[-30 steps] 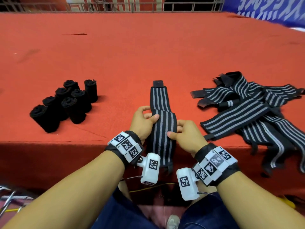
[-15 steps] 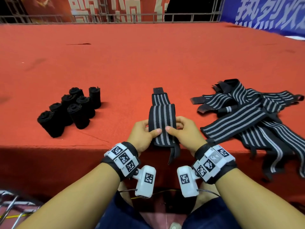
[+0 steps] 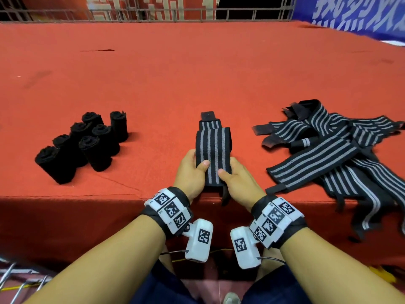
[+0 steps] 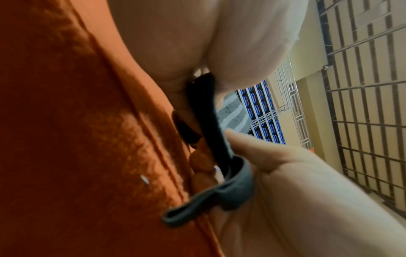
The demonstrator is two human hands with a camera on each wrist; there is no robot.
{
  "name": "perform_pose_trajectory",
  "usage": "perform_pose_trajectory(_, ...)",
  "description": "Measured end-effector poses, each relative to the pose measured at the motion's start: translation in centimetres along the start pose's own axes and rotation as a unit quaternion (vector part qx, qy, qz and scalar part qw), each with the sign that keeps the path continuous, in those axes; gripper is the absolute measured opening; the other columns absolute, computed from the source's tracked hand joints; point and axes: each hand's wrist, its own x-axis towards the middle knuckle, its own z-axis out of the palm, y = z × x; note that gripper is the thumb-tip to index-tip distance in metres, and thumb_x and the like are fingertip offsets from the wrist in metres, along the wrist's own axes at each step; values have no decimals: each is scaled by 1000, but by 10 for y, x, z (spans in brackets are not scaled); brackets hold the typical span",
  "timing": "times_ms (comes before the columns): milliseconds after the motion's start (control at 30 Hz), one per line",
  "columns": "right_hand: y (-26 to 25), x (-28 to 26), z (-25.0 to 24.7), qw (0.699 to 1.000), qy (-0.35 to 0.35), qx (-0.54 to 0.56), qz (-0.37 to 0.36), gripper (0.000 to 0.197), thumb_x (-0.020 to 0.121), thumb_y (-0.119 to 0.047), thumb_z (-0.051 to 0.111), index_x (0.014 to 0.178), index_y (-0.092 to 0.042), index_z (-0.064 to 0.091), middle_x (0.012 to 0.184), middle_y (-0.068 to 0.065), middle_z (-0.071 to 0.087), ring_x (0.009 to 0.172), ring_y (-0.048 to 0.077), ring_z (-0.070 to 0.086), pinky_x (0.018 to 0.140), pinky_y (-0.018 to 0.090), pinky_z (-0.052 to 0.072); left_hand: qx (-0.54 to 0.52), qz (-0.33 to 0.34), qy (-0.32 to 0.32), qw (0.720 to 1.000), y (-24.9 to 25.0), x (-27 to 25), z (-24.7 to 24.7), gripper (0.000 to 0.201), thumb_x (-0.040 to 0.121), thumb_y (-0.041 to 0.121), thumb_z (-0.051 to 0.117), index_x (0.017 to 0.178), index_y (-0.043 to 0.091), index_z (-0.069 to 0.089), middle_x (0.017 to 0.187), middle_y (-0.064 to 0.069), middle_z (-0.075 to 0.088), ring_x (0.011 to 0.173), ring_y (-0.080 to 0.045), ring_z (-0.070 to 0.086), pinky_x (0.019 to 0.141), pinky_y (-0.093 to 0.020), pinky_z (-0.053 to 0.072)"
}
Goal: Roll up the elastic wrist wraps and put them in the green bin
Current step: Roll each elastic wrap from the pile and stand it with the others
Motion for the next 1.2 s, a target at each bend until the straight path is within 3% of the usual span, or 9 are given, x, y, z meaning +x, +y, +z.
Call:
perform_pose_trajectory(67,5,7,-1,1000,20,12,-10,33,88,-24,54,119,-21,64,116,0,72,110,20,67,101,53,50,8,-1,-6,1000,0,2,-1,27,98,8,59,119,23,52,113,-7,72,103,-24,72,95,-54,55)
perform_pose_trajectory(200,10,22,-1,996,72,52,-5,24,84,-26,55,104,-22,67,107,5,74,103,24,70,96,55,53,75,57,-28,995,2,-1,-8,76,87,11,75,147,33,34,140,4,46,100,-13,69,91,-37,58)
perform_pose_trajectory(367,19,38,-1,988,108,105,22,19,95,-4,58,106,-20,62,108,9,74,103,27,71,96,48,54,140,153,-60,976,-7,-4,-17,78,71,9,89,134,39,56,153,18,17,110,-14,59,87,-26,55)
perform_pose_trajectory(467,26,39,1,984,130,116,32,21,87,-14,64,106,-21,58,105,9,73,100,32,71,87,48,56,159,181,-62,969,-12,1,-13,45,75,5,84,105,35,70,138,16,46,114,-8,57,85,-29,53)
perform_pose_trajectory(533,29,38,2,984,140,107,29,30,82,-20,66,111,-20,58,107,6,70,101,24,70,93,48,56,160,169,-47,971,-15,5,-11,34,79,10,82,88,41,70,108,17,64,92,0,60,84,-29,50)
perform_pose_trajectory(667,29,36,-1,980,181,85,-15,23,92,-21,68,113,-19,60,105,-4,65,103,13,63,100,47,51,107,93,-48,989,-13,16,-11,21,86,17,77,80,36,74,81,15,72,74,-5,62,76,-32,52)
perform_pose_trajectory(833,22,26,-3,972,183,139,-56,21,84,-46,67,99,-32,69,108,3,67,97,15,67,85,48,58,84,100,-47,990,-8,19,-4,13,91,10,72,83,19,75,74,10,73,70,0,62,74,-20,49)
perform_pose_trajectory(1000,23,18,-8,963,150,183,-127,18,87,-19,67,104,-15,71,87,-3,65,72,2,53,66,15,43,68,73,-31,995,-13,18,-8,13,93,14,72,82,19,76,77,7,74,73,-3,64,76,-28,52)
perform_pose_trajectory(1200,26,15,-10,975,89,133,-155,38,70,-23,74,105,-31,65,104,-1,62,93,13,55,78,31,45,52,36,1,998,-19,18,-12,12,89,22,76,77,17,78,78,0,77,73,-12,66,77,-46,56)
